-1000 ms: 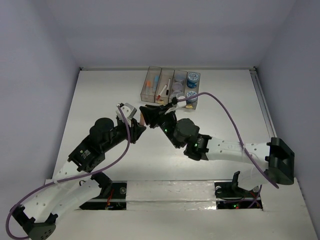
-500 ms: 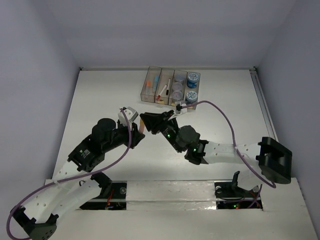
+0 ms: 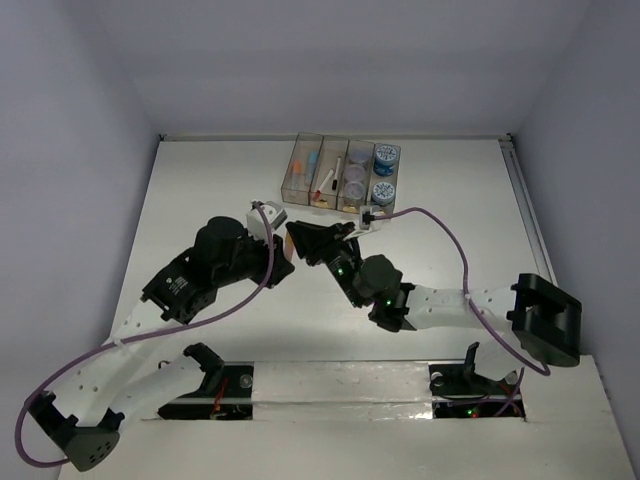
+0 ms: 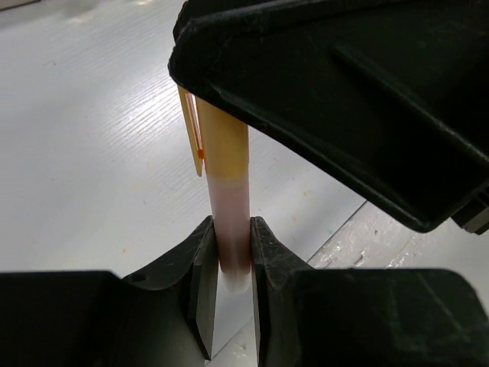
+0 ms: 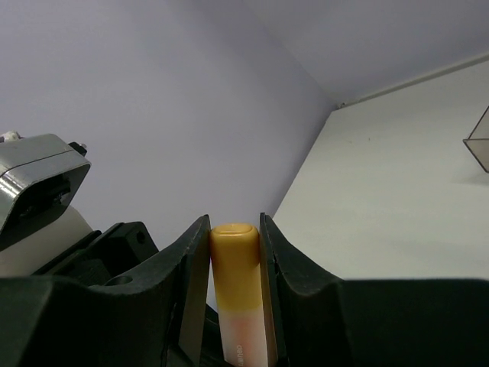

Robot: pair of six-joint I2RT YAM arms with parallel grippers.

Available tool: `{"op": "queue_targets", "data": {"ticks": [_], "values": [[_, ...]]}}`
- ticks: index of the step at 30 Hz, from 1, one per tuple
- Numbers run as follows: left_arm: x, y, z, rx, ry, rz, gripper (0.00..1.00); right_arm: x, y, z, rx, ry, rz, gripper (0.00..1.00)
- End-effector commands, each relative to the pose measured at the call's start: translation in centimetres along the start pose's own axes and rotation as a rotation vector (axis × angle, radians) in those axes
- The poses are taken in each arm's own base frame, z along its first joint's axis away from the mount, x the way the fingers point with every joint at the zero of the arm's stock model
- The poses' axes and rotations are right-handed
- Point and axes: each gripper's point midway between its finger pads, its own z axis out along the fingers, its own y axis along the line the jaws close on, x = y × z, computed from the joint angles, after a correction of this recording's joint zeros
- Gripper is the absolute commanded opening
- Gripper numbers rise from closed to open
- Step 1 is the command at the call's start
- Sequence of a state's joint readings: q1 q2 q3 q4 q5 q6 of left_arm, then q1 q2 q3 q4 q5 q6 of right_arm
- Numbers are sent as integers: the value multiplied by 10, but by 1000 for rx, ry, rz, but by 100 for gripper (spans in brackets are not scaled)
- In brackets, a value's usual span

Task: Sort the stationery into containers
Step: Close the pen cap on the pen.

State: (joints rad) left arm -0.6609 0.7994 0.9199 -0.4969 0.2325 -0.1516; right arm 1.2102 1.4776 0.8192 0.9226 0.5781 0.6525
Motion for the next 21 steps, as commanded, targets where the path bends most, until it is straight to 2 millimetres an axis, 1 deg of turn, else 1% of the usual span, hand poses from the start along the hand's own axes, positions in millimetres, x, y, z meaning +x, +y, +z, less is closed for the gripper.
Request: {"op": "queue_targets", "data": {"ticks": [1, 2, 4, 6, 7, 8, 9, 10, 12, 13, 14, 16, 17, 18, 19, 20, 21], "values": [[-213, -50, -80, 122, -780, 95, 0, 158, -44, -82, 13, 565, -172, 0], [-217, -52, -80, 129, -783, 94, 0, 160, -46, -83, 20, 571, -172, 0], [-218, -55, -78, 148, -776, 90, 0, 154, -43, -83, 19, 552, -151, 0], [-214, -53, -70, 149, -757, 80, 0, 146, -44, -82, 30, 530, -162, 0], [-211, -53, -67, 154, -751, 73, 0, 136, -44, -80, 47, 507, -173, 0], [-204, -50, -58, 151, -727, 68, 0, 130, -42, -79, 57, 493, -183, 0], [-201, -49, -54, 152, -714, 64, 0, 122, -44, -75, 73, 479, -196, 0], [-196, -48, -49, 152, -695, 62, 0, 113, -39, -74, 83, 473, -204, 0], [-185, -46, -39, 158, -655, 61, 0, 93, -43, -66, 120, 429, -206, 0], [-180, -45, -34, 155, -635, 60, 0, 87, -46, -66, 133, 426, -213, 2], [-171, -42, -27, 151, -610, 60, 0, 68, -43, -61, 136, 394, -201, 14], [-161, -37, -20, 138, -581, 56, 0, 46, -42, -60, 140, 368, -209, 23], [-152, -32, -13, 125, -560, 52, 0, 21, -32, -61, 121, 326, -194, 33], [-148, -28, -9, 108, -549, 48, 0, 3, -36, -60, 135, 294, -204, 37], [-143, -25, -4, 99, -535, 41, 0, -11, -37, -64, 145, 279, -213, 41], [-140, -22, 2, 87, -518, 36, 0, -25, -37, -67, 144, 257, -217, 50], [-138, -20, 6, 79, -506, 28, 0, -39, -36, -72, 141, 234, -222, 52]]}}
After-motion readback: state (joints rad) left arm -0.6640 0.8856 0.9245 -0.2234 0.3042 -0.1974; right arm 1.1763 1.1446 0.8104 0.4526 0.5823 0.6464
